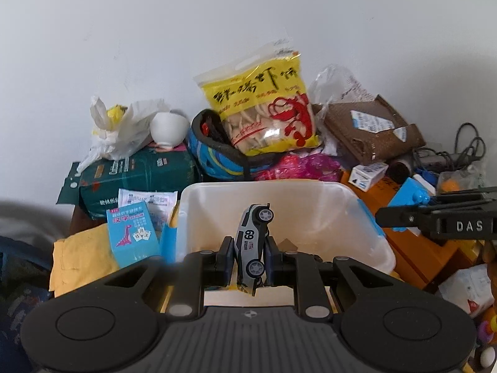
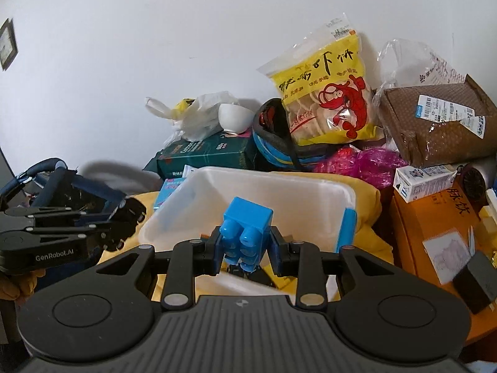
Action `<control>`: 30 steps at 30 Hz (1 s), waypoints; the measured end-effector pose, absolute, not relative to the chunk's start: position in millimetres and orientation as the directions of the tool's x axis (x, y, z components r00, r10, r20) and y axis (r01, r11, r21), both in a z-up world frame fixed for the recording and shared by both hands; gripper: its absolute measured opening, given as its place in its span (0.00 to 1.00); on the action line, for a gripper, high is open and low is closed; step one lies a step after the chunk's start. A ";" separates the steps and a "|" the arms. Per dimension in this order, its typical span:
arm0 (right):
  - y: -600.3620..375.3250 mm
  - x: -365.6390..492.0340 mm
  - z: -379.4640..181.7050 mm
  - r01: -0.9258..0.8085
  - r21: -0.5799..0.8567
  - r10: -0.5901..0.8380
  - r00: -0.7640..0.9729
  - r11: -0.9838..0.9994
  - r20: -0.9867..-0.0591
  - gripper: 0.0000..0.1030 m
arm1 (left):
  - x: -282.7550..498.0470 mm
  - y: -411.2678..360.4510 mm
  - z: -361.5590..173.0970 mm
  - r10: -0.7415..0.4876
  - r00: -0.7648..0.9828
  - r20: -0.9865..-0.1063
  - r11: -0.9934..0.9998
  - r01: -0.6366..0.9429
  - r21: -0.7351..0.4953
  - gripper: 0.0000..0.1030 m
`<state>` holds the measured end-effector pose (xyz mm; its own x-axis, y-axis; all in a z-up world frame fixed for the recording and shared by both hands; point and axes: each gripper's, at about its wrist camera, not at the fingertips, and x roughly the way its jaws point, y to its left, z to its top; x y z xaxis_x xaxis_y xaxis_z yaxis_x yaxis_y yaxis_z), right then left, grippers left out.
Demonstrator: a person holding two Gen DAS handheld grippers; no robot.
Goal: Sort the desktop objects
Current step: 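Carry the white car and blue brick over the bin and open both tools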
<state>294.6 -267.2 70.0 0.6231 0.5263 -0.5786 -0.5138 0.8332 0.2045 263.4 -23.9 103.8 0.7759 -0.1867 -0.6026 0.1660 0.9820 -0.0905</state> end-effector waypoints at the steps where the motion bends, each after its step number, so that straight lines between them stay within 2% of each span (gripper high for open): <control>1: -265.8 299.1 70.4 -0.511 0.198 0.519 0.622 0.837 -0.587 0.32 | 268.6 -23.4 103.4 -0.187 0.769 -0.612 0.982 0.161 -0.098 0.22; 9: -257.6 329.8 66.4 -0.491 0.198 0.489 0.584 0.848 -0.648 0.32 | 295.2 -22.7 103.8 -0.186 0.733 -0.654 0.983 0.138 -0.124 0.22; 10: -256.8 332.2 65.2 -0.488 0.197 0.484 0.578 0.850 -0.657 0.32 | 298.2 -22.7 104.7 -0.190 0.731 -0.656 0.982 0.136 -0.134 0.25; 14: -254.9 340.8 64.9 -0.477 0.196 0.473 0.575 0.857 -0.668 0.37 | 306.5 -23.8 108.7 -0.163 0.738 -0.655 0.986 0.104 -0.128 0.51; 16: -253.4 344.6 65.1 -0.472 0.184 0.462 0.583 0.862 -0.668 0.49 | 306.5 -24.7 108.1 -0.153 0.740 -0.655 0.988 0.097 -0.121 0.51; 17: -253.3 345.8 65.1 -0.465 0.176 0.452 0.592 0.868 -0.667 0.50 | 304.5 -25.0 106.7 -0.157 0.740 -0.654 0.987 0.103 -0.120 0.51; 23: -258.7 339.1 56.6 -0.471 0.174 0.454 0.587 0.865 -0.670 0.50 | 266.3 -32.5 85.9 -0.193 0.737 -0.647 0.980 0.172 -0.096 0.51; 30: -281.1 274.1 22.2 -0.520 0.198 0.506 0.560 0.831 -0.656 0.50 | 167.5 -52.4 18.5 -0.251 0.693 -0.676 0.957 0.280 -0.069 0.51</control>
